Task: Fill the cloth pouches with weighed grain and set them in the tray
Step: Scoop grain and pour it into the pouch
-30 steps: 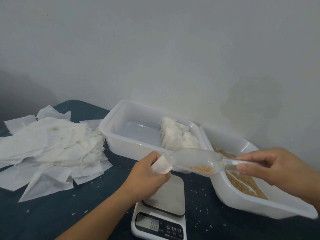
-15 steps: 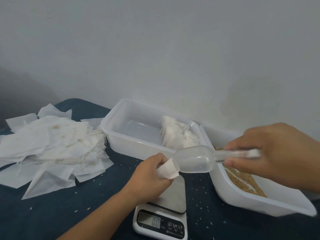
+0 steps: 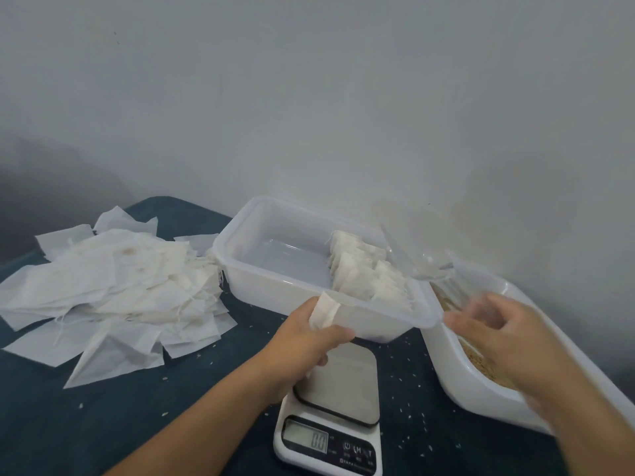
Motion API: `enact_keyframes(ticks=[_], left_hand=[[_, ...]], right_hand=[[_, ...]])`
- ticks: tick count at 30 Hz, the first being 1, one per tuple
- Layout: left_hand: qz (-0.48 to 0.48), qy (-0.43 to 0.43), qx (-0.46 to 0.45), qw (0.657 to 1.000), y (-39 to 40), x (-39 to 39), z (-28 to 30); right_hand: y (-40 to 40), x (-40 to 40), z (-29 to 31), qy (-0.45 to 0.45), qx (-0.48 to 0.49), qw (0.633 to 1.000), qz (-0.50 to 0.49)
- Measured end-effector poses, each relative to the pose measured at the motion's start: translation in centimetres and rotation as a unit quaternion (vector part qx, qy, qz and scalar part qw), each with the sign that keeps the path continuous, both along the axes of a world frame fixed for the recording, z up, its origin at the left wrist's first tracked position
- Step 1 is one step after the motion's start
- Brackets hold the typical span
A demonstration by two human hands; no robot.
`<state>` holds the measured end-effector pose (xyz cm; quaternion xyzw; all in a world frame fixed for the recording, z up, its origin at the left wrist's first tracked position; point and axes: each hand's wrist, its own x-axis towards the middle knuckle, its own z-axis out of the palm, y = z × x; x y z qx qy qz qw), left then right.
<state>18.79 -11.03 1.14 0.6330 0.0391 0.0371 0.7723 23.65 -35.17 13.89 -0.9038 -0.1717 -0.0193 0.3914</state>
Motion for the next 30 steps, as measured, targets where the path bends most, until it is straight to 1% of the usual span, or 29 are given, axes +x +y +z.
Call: enact_keyframes(ticks=[2,3,7,10,12,14,17,20,22,23,26,30], left_hand=[[-0.038,0.011,-0.042,0.998,0.1,-0.2,0.3],[-0.061,0.017,-0.06,0.996,0.1,-0.3,0.4],[-0.153,0.023,-0.13,0.979,0.2,-0.7,0.6],[-0.189,0.033,-0.149,0.97,0.1,-0.8,0.6],[-0.215,0.03,-0.146,0.965,0.0,-0.9,0.7],[-0.238,0.022,-0.141,0.961,-0.3,-1.0,0.8],[-0.254,0.011,-0.137,0.957,-0.9,-1.0,0.5],[-0.279,-0.005,-0.129,0.952,-0.9,-1.0,0.4],[-0.289,-0.024,-0.106,0.951,-0.8,-1.0,0.4],[-0.275,-0.029,-0.088,0.957,-0.8,-0.9,0.4],[-0.186,-0.041,-0.041,0.981,-0.8,-0.2,-0.1],[-0.076,-0.055,0.012,0.996,-0.8,0.4,-0.6]], right_hand=[[1.4,0.9,-3.2,0.06,0.071,0.995,0.022],[2.3,1.2,-4.5,0.075,0.092,0.992,0.04],[5.5,2.0,-7.6,0.1,0.176,0.968,0.148],[6.5,2.4,-9.0,0.121,0.229,0.946,0.195],[6.5,2.2,-9.4,0.148,0.232,0.931,0.238],[6.3,1.9,-9.7,0.139,0.249,0.915,0.284],[5.8,1.5,-10.5,0.113,0.291,0.913,0.262],[5.4,0.9,-10.7,0.079,0.327,0.919,0.207],[5.3,0.8,-10.8,0.059,0.342,0.923,0.165],[5.2,0.9,-10.9,0.043,0.341,0.927,0.147],[5.0,1.2,-10.9,-0.014,0.323,0.94,0.106],[4.8,1.6,-11.0,-0.013,0.315,0.945,0.084]])
